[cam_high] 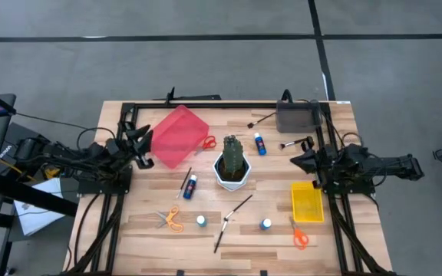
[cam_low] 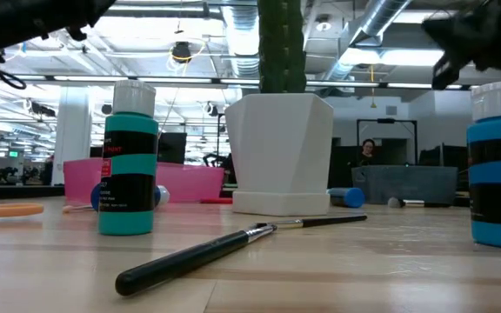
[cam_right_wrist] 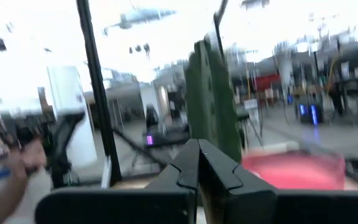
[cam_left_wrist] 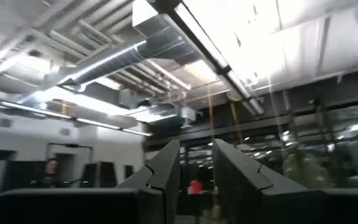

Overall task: Pick & Place Paint Supplies
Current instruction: Put the orange scissors into the pink bin

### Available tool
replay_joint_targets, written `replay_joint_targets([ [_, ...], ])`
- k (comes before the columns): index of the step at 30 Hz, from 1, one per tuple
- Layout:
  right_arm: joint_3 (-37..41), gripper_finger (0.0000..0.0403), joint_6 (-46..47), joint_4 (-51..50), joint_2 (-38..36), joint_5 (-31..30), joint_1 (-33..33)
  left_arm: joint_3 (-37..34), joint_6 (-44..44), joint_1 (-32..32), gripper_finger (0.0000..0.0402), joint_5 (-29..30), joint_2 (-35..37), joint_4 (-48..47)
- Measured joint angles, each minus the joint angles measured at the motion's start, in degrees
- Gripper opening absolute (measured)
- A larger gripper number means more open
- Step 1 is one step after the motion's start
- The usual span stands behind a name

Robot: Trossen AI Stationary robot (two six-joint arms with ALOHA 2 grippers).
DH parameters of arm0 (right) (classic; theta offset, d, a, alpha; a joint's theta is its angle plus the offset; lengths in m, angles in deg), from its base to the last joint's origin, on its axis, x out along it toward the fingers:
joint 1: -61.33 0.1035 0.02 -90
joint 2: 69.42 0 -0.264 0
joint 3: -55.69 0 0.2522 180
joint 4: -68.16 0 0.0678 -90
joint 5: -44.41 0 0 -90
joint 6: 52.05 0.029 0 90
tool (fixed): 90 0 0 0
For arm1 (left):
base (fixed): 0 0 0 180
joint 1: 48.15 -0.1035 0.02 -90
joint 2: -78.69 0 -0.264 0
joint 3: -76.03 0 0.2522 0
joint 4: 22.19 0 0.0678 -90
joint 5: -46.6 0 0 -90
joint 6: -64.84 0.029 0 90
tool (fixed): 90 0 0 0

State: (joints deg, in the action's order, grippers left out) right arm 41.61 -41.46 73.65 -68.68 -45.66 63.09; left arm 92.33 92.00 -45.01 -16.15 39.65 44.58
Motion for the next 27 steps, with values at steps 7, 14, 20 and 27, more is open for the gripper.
replay_joint_targets([
  [7, -2.9, 0.0000, -7.6, 4.1, 0.0, 0.1, 0.0, 2.8, 3.9, 0.0, 0.0088, 4.4, 0.1, 1.0],
  [14, -10.0, 0.0026, -5.3, -7.2, 0.2, 0.0, 0.0, 9.2, 3.6, 0.0, 0.0088, -2.3, 0.0, -7.1],
  [20, -19.0, 0.0105, 0.2, -19.7, 5.9, 0.1, 0.2, 15.3, 3.9, 0.9, 0.0088, -2.8, 0.0, -20.2],
  [27, -26.0, 0.0151, 10.1, -24.4, 17.6, 0.1, 3.4, 16.4, 7.4, 3.5, 0.0089, -2.9, 0.1, -22.7],
])
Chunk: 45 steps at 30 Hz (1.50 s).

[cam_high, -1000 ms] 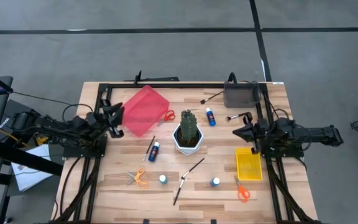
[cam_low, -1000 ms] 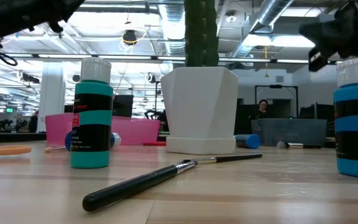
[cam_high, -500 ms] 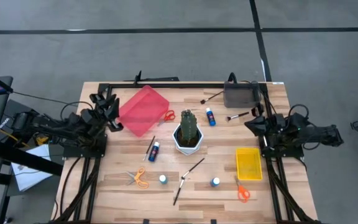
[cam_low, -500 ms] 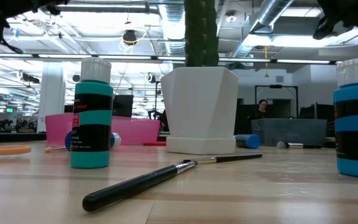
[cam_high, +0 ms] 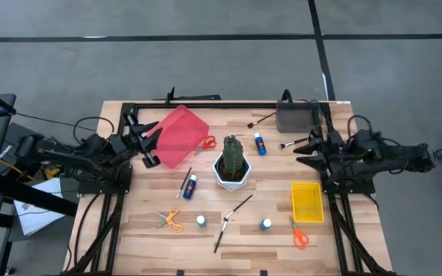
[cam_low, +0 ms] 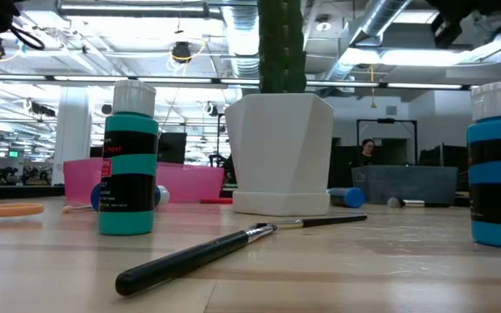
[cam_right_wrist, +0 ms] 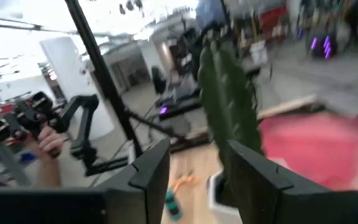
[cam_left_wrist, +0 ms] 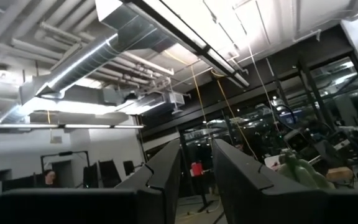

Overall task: Pick & Place Paint Supplies
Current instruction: Put the orange scissors into the pink bin

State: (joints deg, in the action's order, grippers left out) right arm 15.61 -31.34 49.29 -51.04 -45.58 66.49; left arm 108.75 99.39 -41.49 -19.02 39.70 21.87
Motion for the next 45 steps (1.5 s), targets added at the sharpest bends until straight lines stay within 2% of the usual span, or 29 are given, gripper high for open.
replay_joint_targets([
  [8, -4.4, 0.0135, 11.3, 0.2, 15.9, 0.0, 7.5, 0.0, 1.6, 3.9, 0.0089, 0.0, 0.0, 0.0],
  [15, -9.2, 0.0121, 23.1, 8.3, 28.3, -1.4, 15.5, 0.0, 5.9, 8.4, 0.0089, 0.0, 0.1, 0.0],
  [18, -13.5, 0.0120, 27.7, 8.3, 33.4, -1.5, 17.7, 0.0, 8.5, 10.1, 0.0089, 0.0, 0.0, 0.0],
  [24, -24.7, 0.0120, 39.9, -4.7, 43.8, -2.4, 21.8, 0.0, 13.0, 11.5, 0.0089, 0.0, 0.0, 1.3],
  [29, -33.4, 0.0120, 53.2, -15.9, 52.9, -3.1, 26.9, 0.0, 13.2, 11.5, 0.0089, 0.0, 0.1, 2.8],
  [33, -39.0, 0.0120, 62.5, -20.6, 59.2, -5.3, 31.8, 0.0, 13.2, 11.3, 0.0089, 0.0, 0.0, 3.6],
  [38, -44.1, 0.0120, 70.4, -21.7, 65.0, -9.9, 38.0, 0.0, 15.9, 11.2, 0.0089, 0.0, 0.0, 5.1],
  [42, -46.5, 0.0120, 77.3, -23.8, 68.8, -13.6, 42.4, 0.0, 17.4, 11.2, 0.0089, 0.0, 0.0, 6.5],
  [45, -47.1, 0.0120, 85.5, -27.3, 71.2, -13.7, 44.9, 0.0, 17.7, 11.2, 0.0089, -0.1, 0.0, 8.1],
])
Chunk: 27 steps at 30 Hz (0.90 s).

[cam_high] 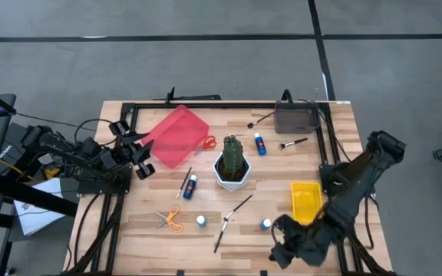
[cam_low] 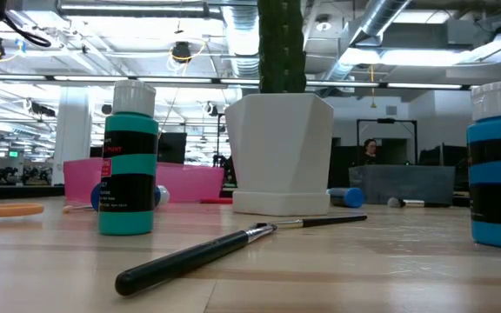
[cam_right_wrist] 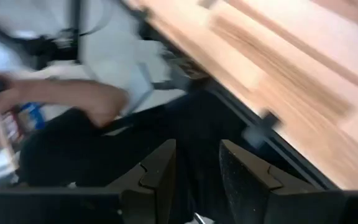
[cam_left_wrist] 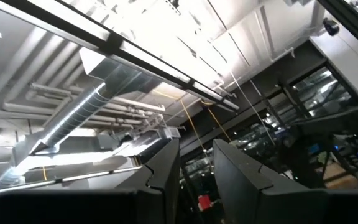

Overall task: Pick & Place Paint Supplies
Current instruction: Put the orange scissors into the pink bin

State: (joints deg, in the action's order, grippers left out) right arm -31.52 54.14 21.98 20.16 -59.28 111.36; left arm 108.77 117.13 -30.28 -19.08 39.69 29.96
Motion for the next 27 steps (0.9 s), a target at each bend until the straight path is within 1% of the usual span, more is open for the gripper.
replay_joint_targets([
  [5, -0.3, 0.0120, 13.3, -7.3, 3.0, -0.1, 2.8, 0.0, 0.0, 0.0, 0.0089, -1.4, 0.0, 1.3],
  [11, -0.3, 0.0120, 24.0, -13.1, 6.2, 1.3, 3.8, 0.0, 1.2, 0.0, 0.0089, -3.7, 0.0, 1.3],
  [17, -0.2, 0.0115, 24.3, -17.6, 8.7, 6.4, 1.5, 0.0, 1.5, 0.0, 0.0089, -3.7, 0.0, 1.2],
  [22, -0.2, 0.0102, 22.0, -22.3, 11.5, 12.6, -0.5, 0.0, 1.5, 0.0, 0.0089, -3.7, 0.0, 1.1],
  [27, -0.2, 0.0092, 19.5, -21.1, 15.0, 17.5, -0.8, 0.0, 1.5, 0.0, 0.0089, -3.9, 0.0, 1.2],
])
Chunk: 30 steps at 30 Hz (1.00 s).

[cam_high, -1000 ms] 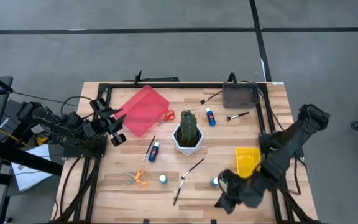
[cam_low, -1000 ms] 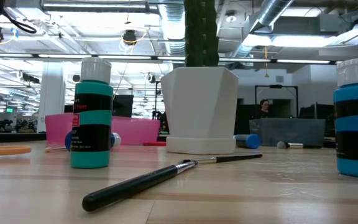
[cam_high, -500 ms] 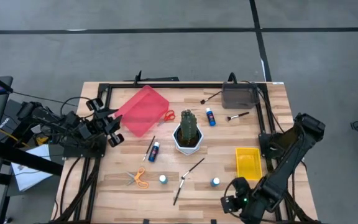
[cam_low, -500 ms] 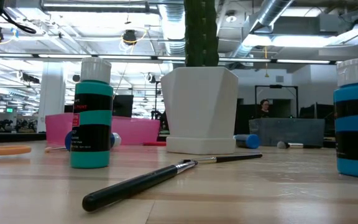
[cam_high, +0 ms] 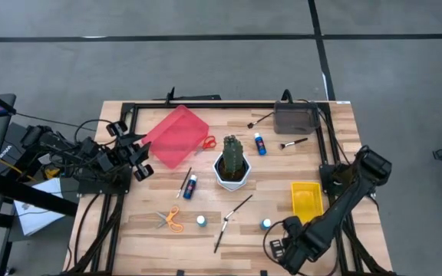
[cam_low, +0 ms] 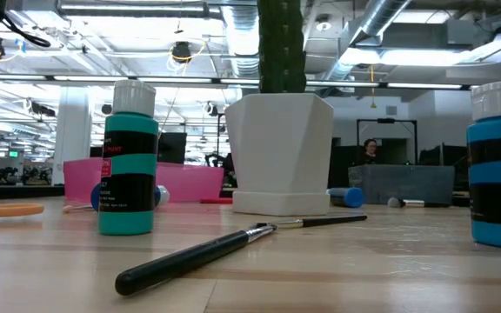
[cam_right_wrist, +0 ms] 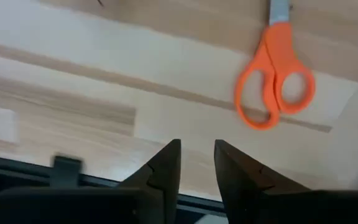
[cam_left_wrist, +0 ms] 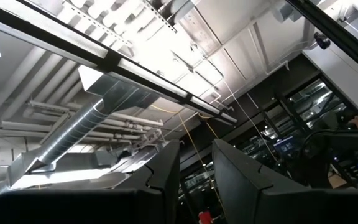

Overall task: Pick & Place Paint Supplies
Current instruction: Put the orange scissors into the pink bin

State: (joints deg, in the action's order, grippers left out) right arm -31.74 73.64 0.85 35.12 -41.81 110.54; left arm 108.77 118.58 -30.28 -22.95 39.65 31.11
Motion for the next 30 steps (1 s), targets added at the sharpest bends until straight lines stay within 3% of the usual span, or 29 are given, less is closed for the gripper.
replay_joint_targets([
  [11, 0.0, 0.0086, 0.2, -1.3, 3.6, 0.3, 0.7, 0.0, -1.9, 0.0, 0.0089, -4.4, -1.6, 0.0],
  [30, 0.0, 0.0086, 2.5, -5.0, 3.6, -1.3, 1.0, 0.0, -1.5, 0.0, 0.0088, -4.4, -2.3, 1.0],
])
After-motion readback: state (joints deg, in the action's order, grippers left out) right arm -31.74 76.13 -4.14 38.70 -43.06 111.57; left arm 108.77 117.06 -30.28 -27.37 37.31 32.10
